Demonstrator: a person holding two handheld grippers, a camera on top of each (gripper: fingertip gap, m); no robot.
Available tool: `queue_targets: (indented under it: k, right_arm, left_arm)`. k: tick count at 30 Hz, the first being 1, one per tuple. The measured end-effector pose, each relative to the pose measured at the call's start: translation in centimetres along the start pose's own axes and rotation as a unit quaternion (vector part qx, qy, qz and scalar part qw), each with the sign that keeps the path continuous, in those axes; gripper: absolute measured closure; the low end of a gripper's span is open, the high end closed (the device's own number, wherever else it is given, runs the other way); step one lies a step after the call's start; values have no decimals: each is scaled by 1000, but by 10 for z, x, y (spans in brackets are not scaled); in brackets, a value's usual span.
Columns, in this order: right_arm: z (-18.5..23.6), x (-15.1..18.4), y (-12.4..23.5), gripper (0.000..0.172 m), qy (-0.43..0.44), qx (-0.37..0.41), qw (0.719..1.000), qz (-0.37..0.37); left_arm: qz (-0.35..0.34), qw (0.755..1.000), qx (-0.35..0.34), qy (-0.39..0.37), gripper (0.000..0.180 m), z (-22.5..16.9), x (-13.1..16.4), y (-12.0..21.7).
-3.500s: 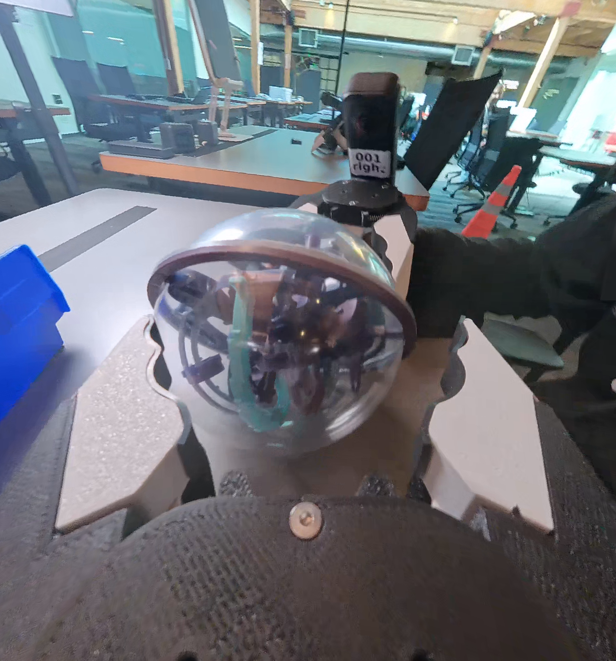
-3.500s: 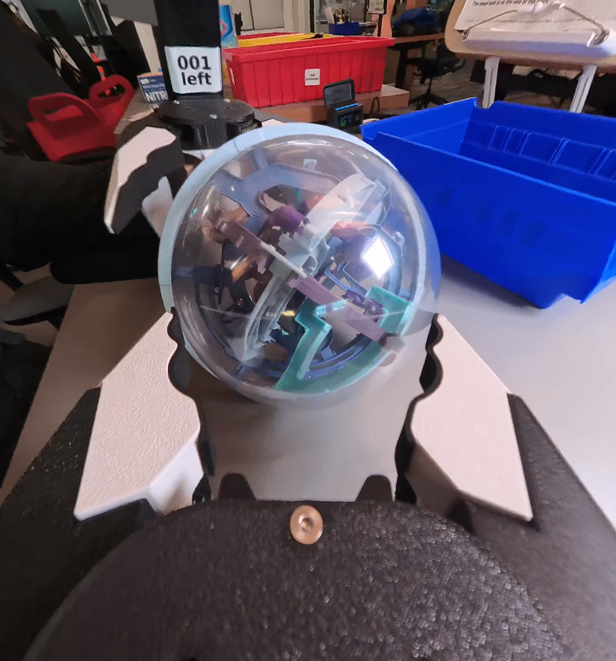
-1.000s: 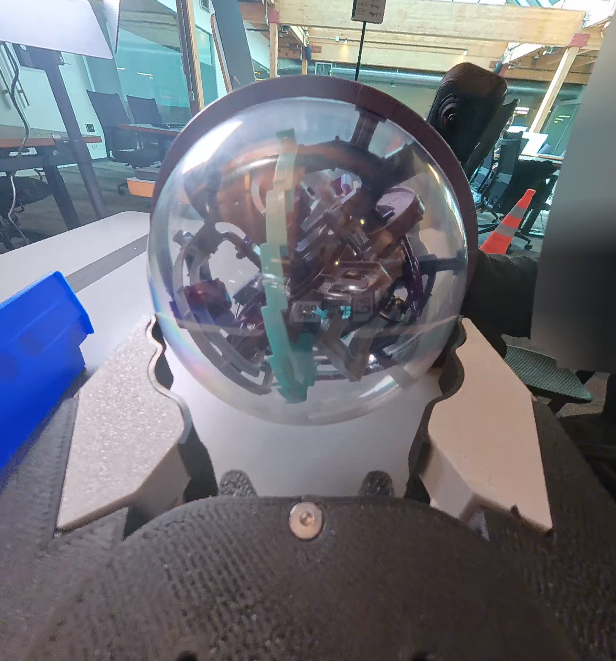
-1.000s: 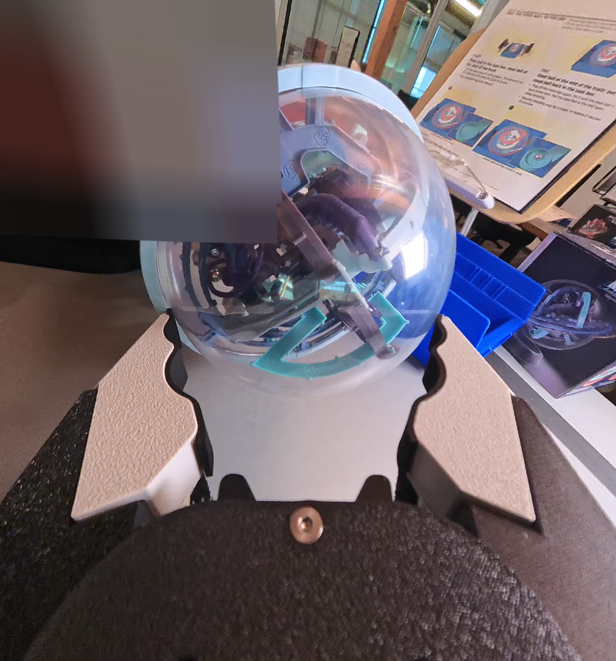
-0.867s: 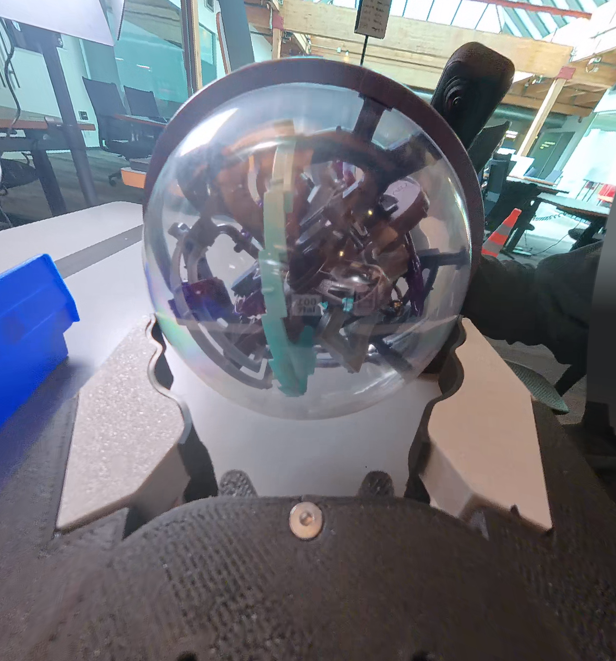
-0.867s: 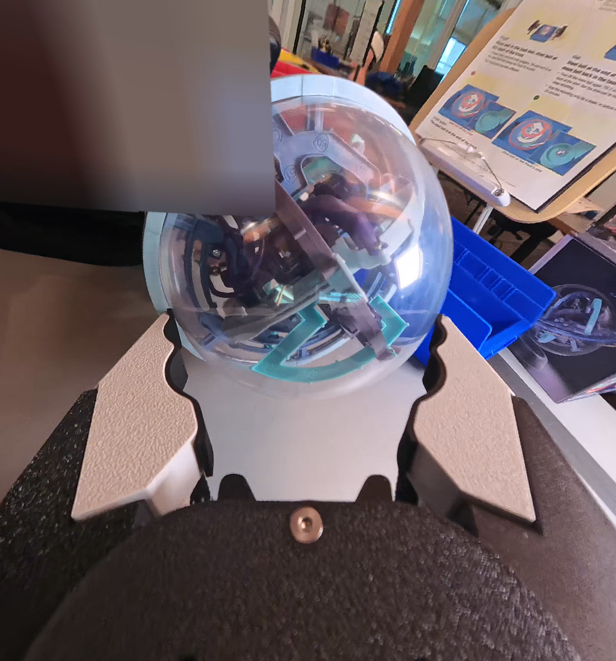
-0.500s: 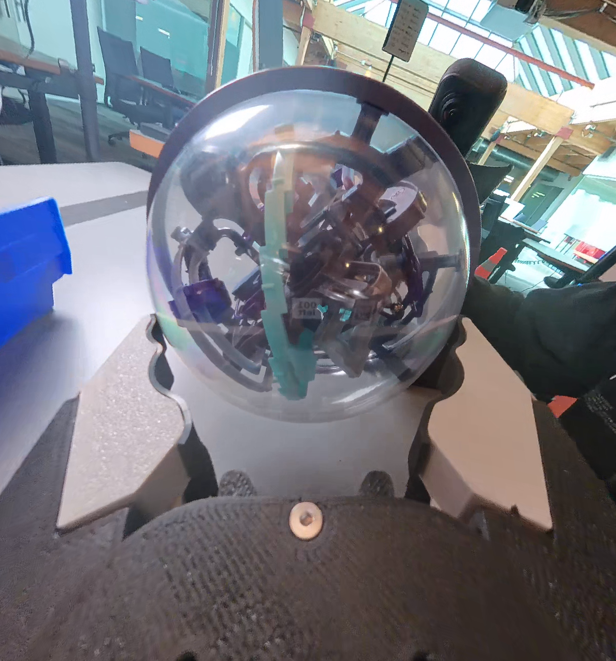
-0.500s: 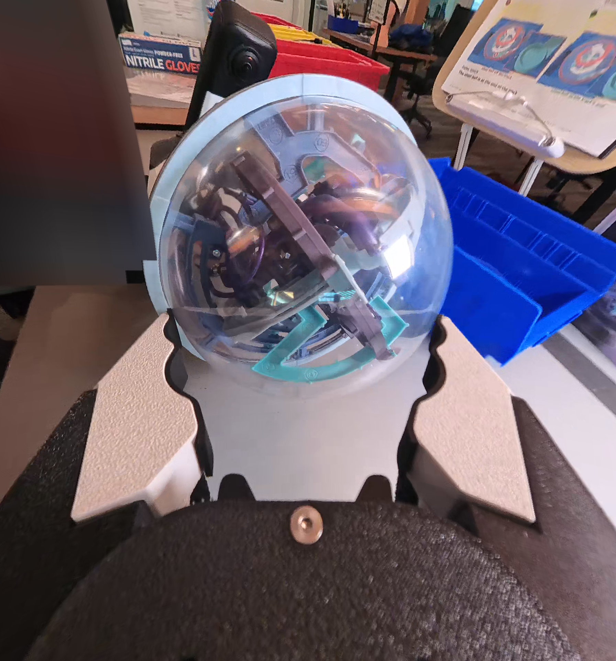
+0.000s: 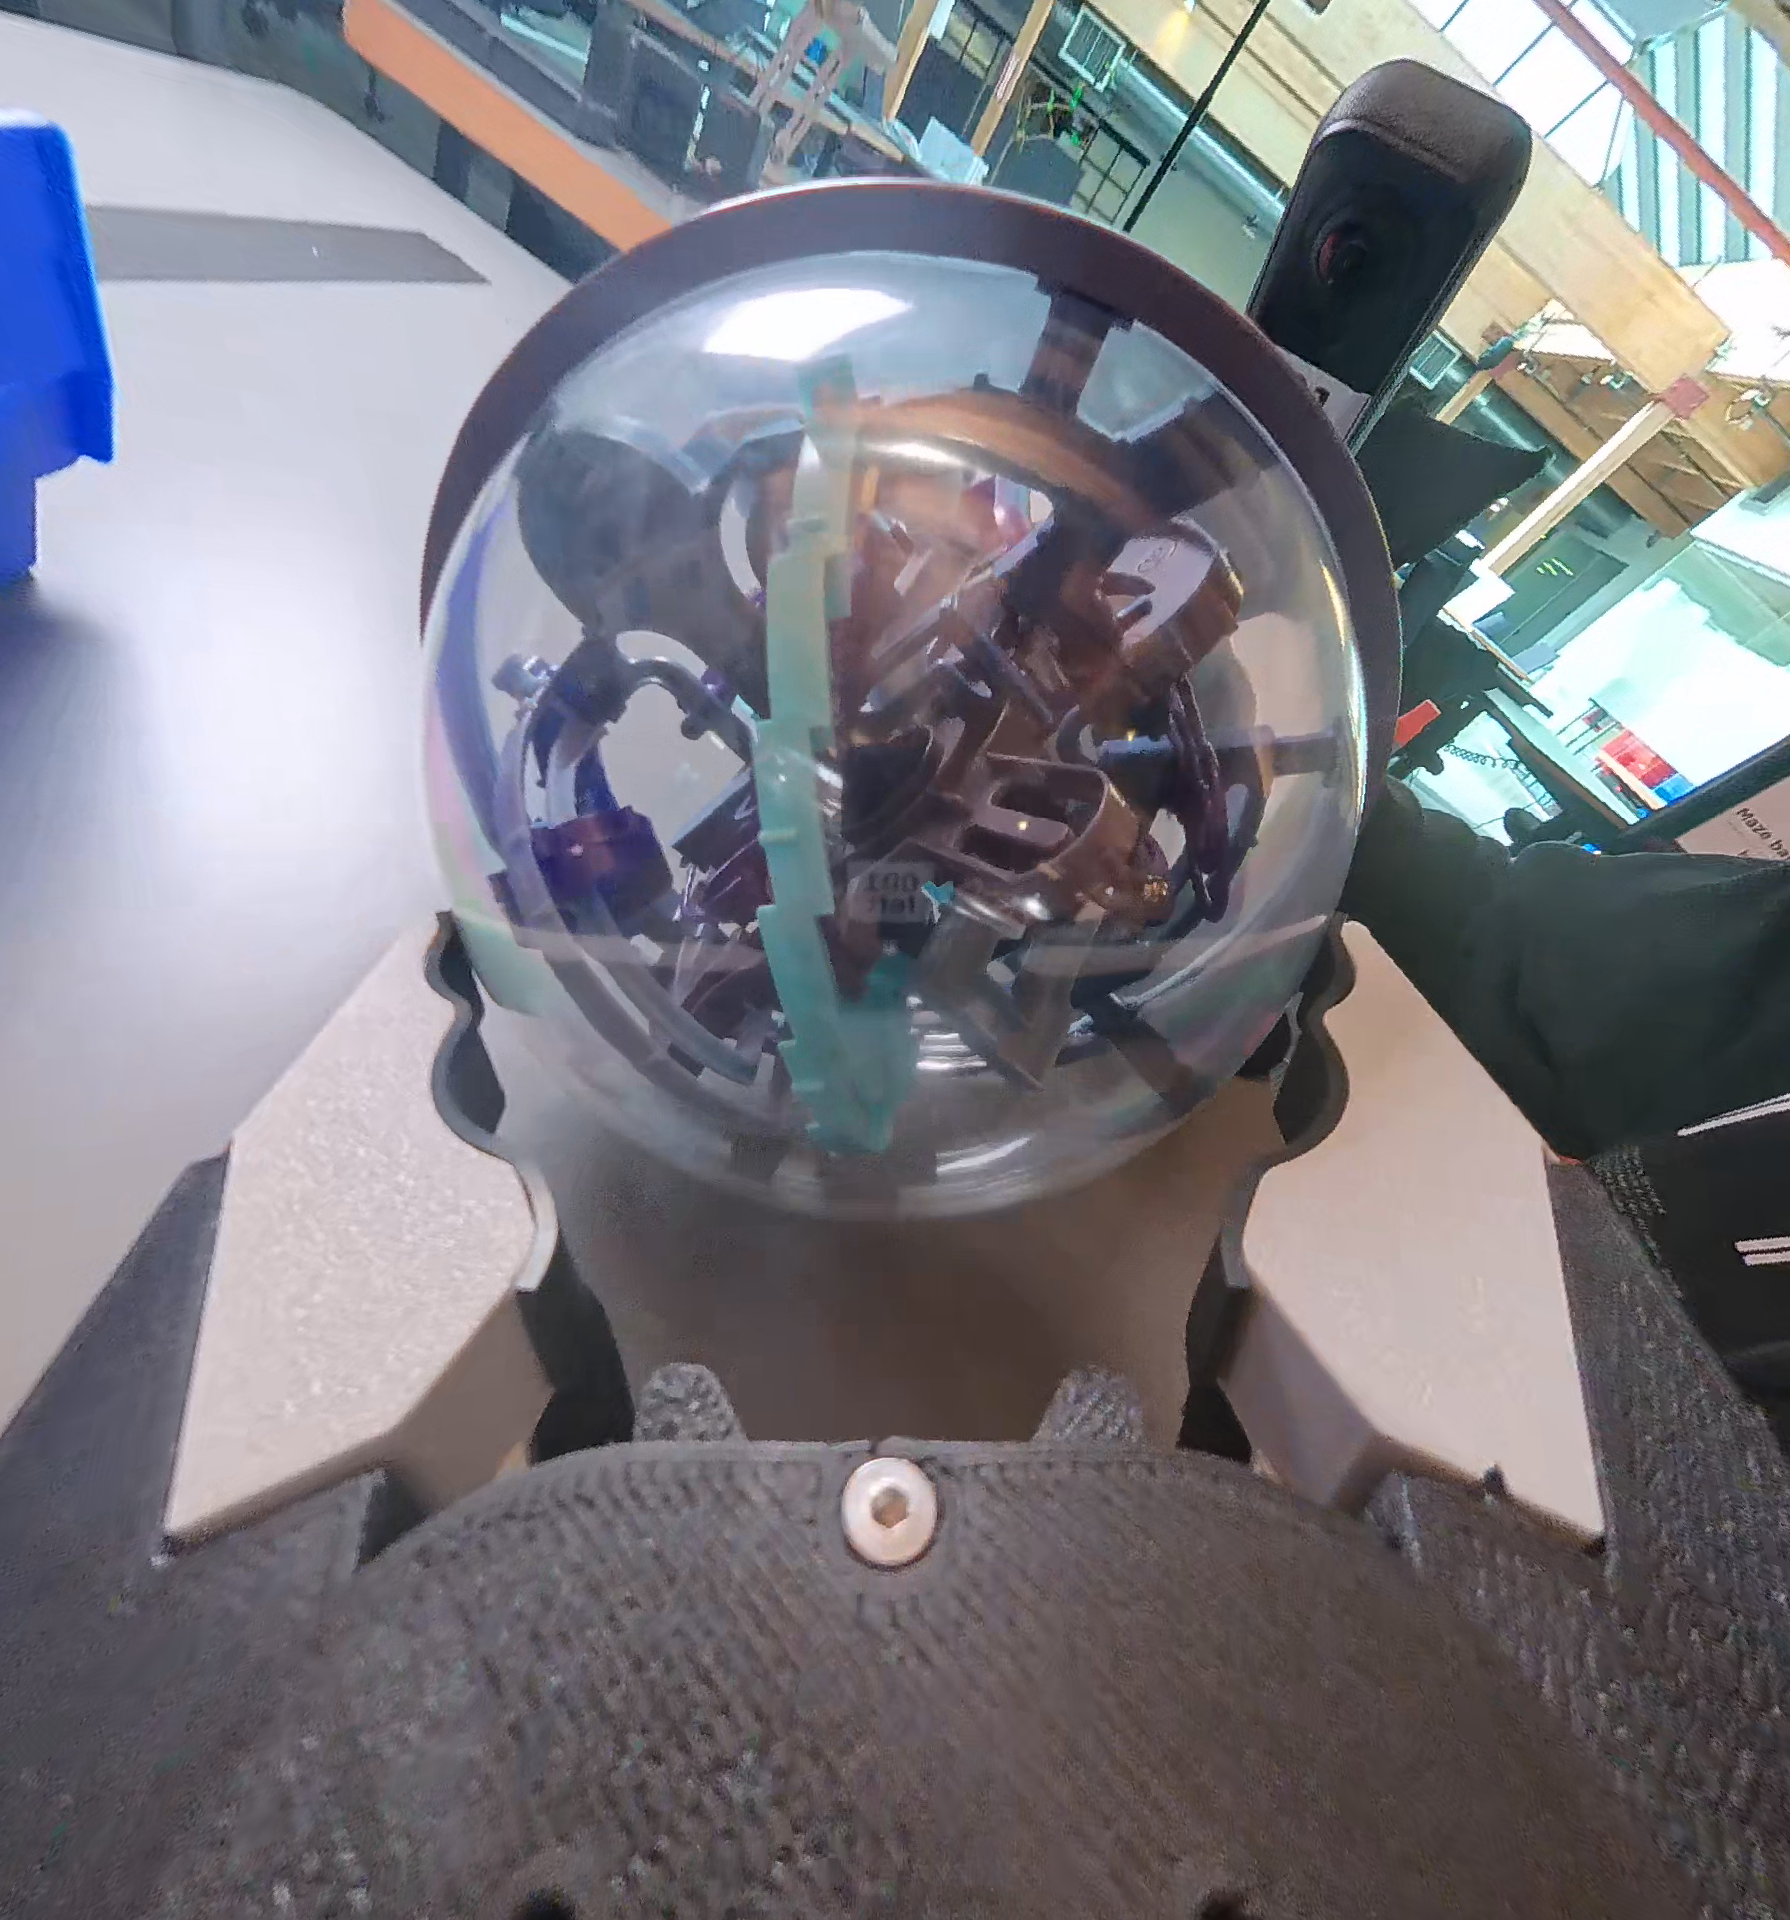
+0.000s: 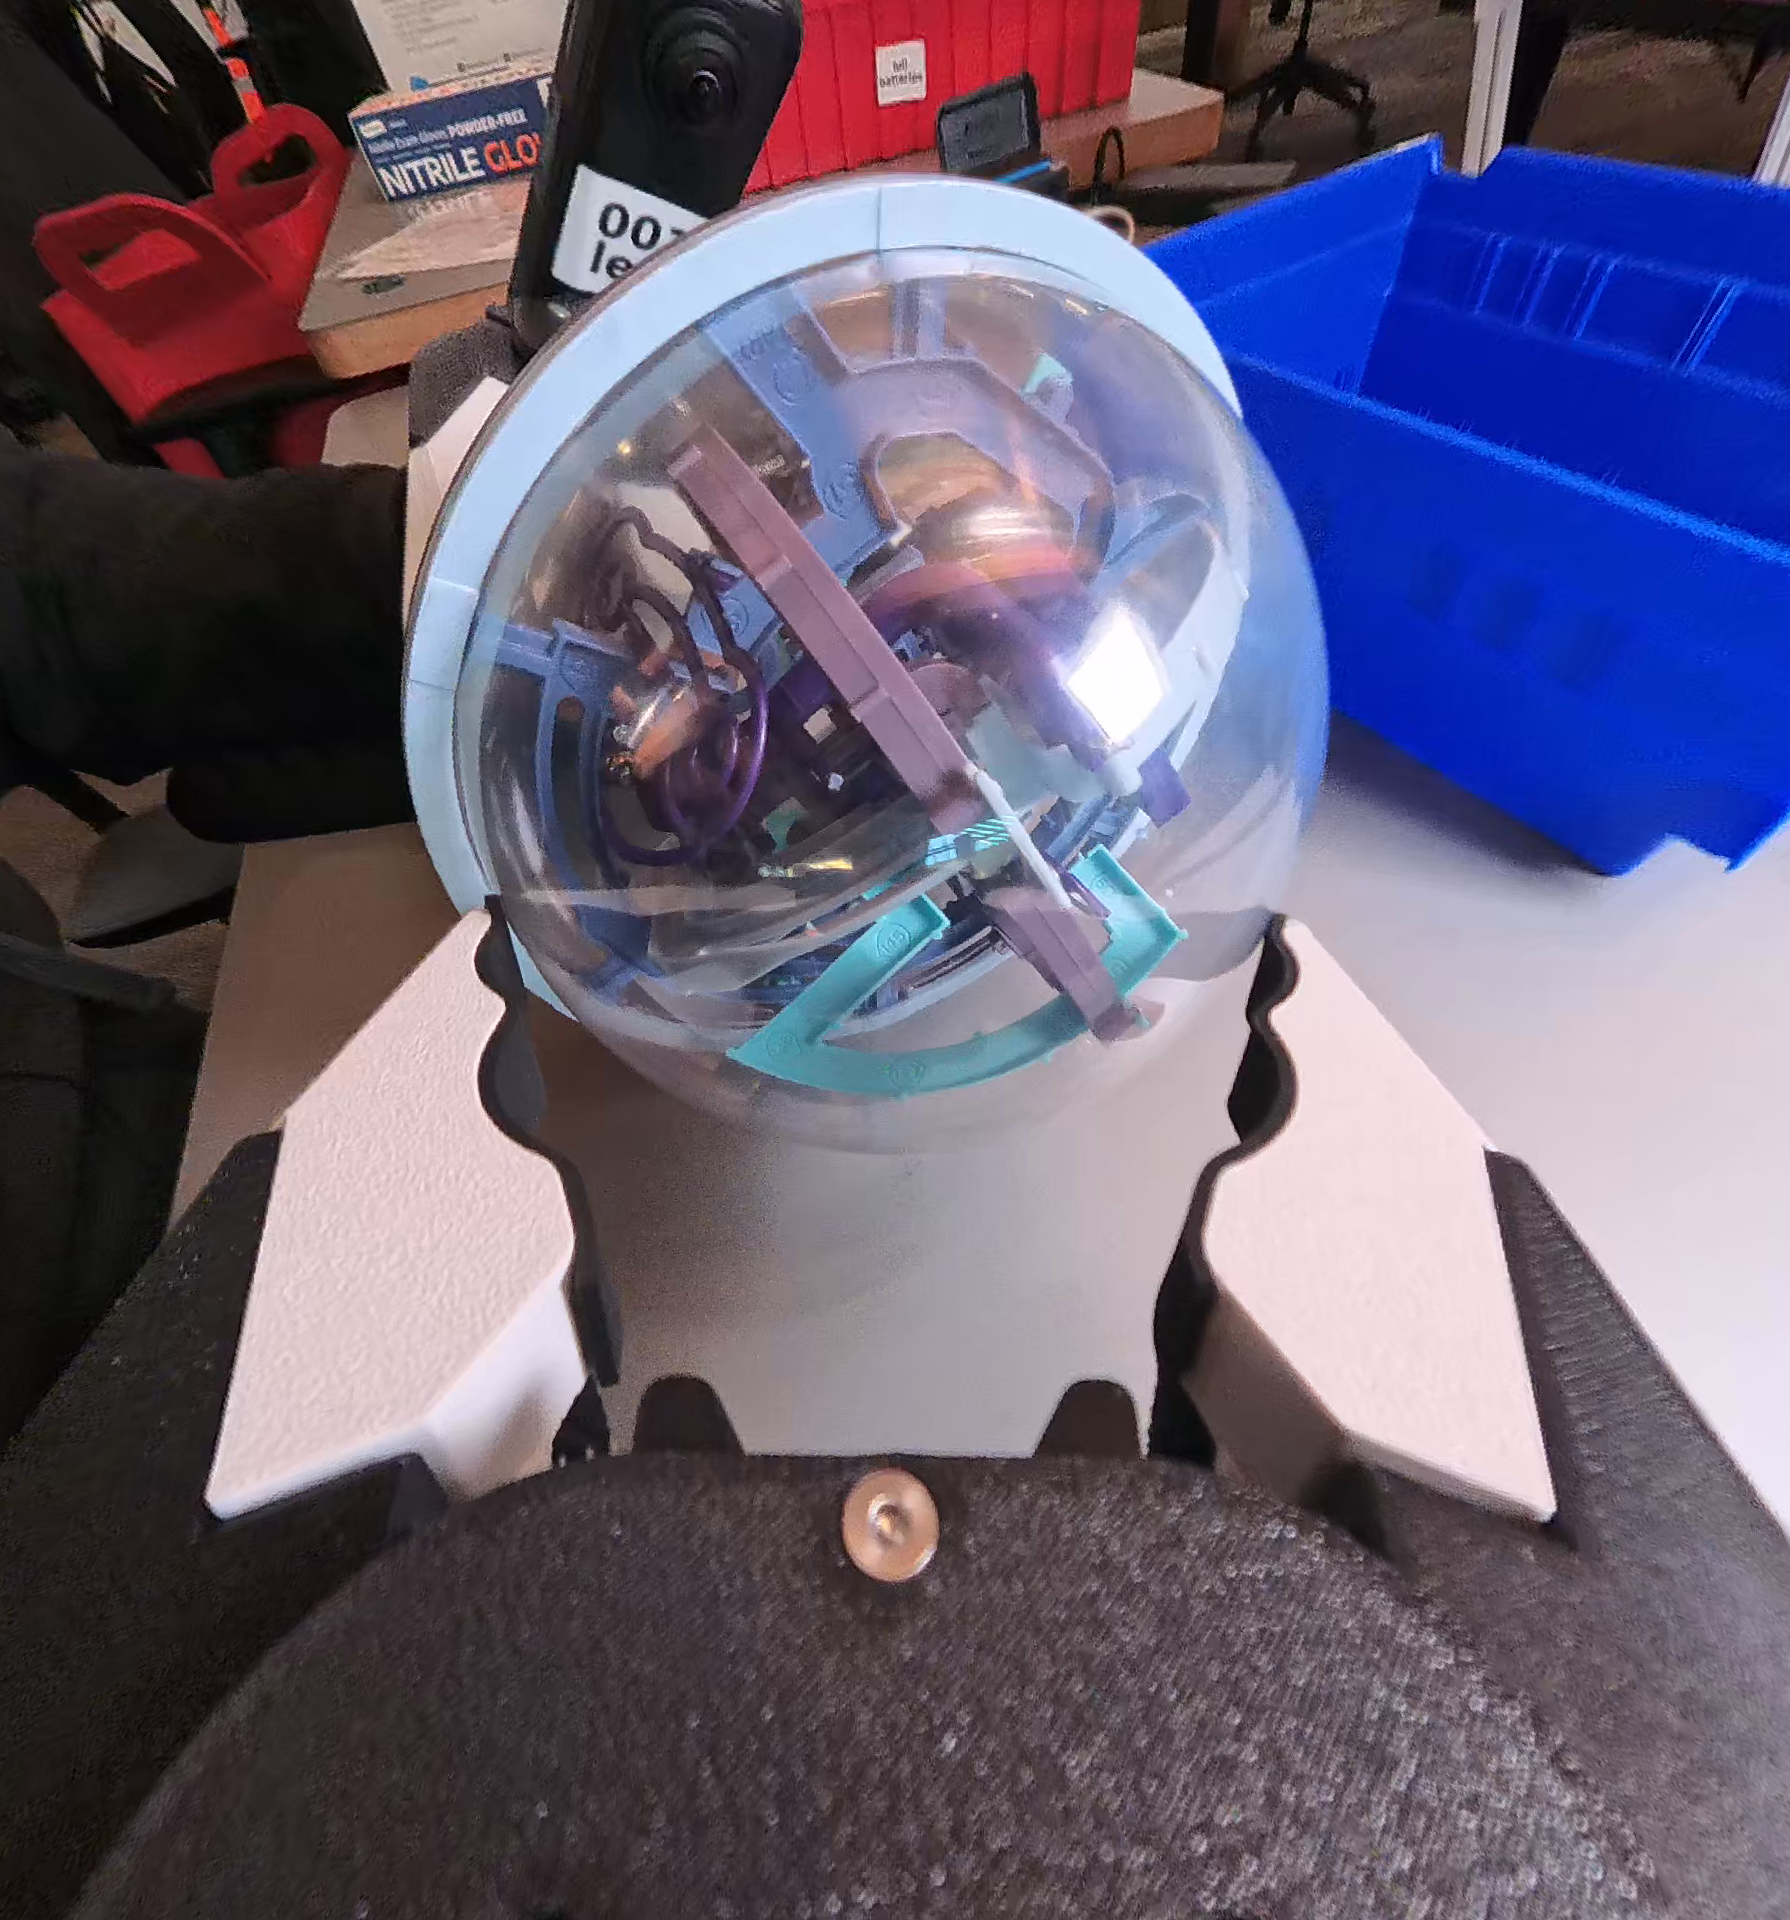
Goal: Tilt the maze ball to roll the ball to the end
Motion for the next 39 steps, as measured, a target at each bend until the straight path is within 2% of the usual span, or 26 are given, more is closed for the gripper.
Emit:
queue_targets:
  k: [5, 11, 17, 22, 26, 32, 39]
  right_arm:
    - [2, 10, -3, 37, -40, -9, 999, 24]
    - [4, 19, -4, 37, -76, -14, 996, 40]
    - [5, 25, -7, 40, -131, -40, 989, 50]
    - [7, 33, -11, 41, -137, -54, 987, 62]
    - [2, 25, -1, 41, -97, -39, 994, 29]
    - [2, -3, 13, 39, 35, 6, 999, -3]
    - [2, -40, 10, 36, 91, 9, 995, -29]
  left_arm:
    - [15, 999, 6, 42, 29, 3, 8, -1]
    - [6, 999, -3, 41, 29, 4, 9, -3]
    - [23, 999, -29, -16, 26, 4, 12, -3]
    - [23, 998, -39, -51, 26, 5, 11, -1]
    - [14, 998, -33, -46, 29, 5, 9, -1]
    - [5, 999, -23, -33, 30, 7, 8, -1]
    - [6, 999, -18, -33, 31, 7, 8, 0]
Point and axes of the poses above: each gripper's, where its closed fingertips meet, y back along the fingers, x out of its underside, z = x × y across the jaws, the point moved 5 cm from there along y, back along the fingers, and after that the axes turned 12 degrees about x, right-handed, at the moved point
